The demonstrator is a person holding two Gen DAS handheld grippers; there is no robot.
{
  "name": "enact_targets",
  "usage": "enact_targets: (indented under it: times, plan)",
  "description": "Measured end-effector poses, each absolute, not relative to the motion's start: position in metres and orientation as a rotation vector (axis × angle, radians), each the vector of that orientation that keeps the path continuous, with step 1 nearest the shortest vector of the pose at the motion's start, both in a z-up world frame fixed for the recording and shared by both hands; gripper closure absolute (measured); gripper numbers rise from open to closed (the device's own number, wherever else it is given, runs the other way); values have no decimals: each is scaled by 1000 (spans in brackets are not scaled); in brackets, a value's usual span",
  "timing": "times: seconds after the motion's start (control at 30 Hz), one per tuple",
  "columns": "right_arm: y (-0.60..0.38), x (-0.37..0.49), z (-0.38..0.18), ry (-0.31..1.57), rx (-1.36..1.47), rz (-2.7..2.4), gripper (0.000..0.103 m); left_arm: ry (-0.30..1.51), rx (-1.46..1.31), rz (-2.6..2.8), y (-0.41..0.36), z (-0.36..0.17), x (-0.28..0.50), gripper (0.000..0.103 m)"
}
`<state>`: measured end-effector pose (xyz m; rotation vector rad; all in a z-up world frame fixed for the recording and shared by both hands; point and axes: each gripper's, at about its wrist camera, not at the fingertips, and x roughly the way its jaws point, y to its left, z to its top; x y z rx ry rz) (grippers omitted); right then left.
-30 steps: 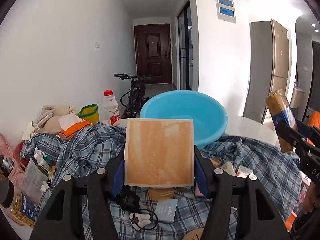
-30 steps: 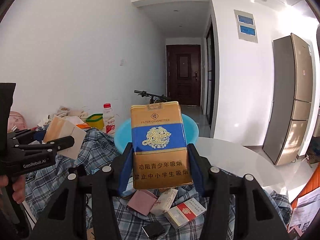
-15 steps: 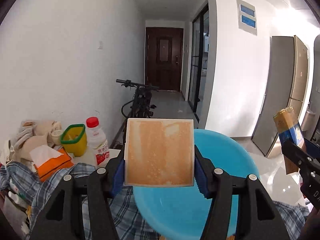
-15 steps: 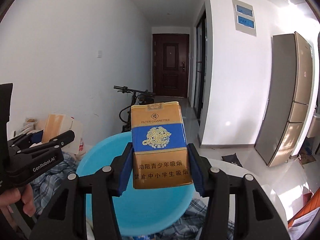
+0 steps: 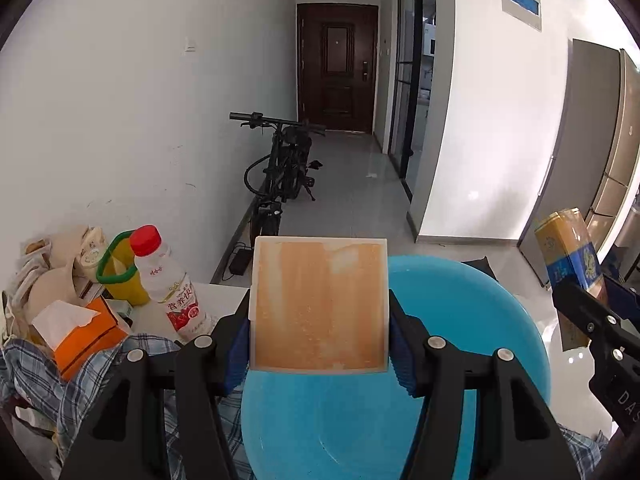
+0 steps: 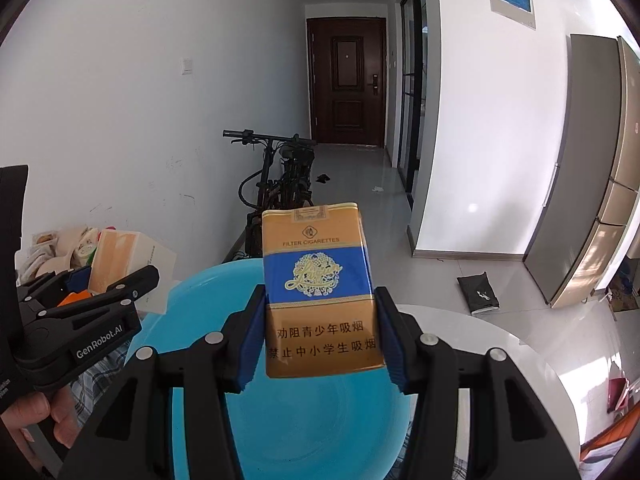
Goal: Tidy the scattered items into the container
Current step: 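Carry the soap bar and cigarette pack over the blue basin with both tools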
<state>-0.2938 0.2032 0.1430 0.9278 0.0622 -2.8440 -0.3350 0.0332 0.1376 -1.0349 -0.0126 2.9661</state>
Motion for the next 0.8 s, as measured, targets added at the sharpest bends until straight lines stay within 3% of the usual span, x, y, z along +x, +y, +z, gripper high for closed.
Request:
enact_targets:
  times: [0.17,0.27,0.33,0.57,0.8]
  plan:
    - [190,-313,117,137,1318,-2659,53,118,-1461,2855,36,117,-349,42]
    - [182,-317,102,168,1514,-2523,53,155,-1561,2744,42,109,-348,42]
    - [184,-321,101,177,1562,-2501,53,214,-1575,2723,49,107,-345,42]
    - [204,-331,93,43,1596,-2466,53,90,-1586,2669,49,96,-349,42]
    - [206,-339,71,55,1636,-2433,53,57,-1664,2598,63,58,-373,42]
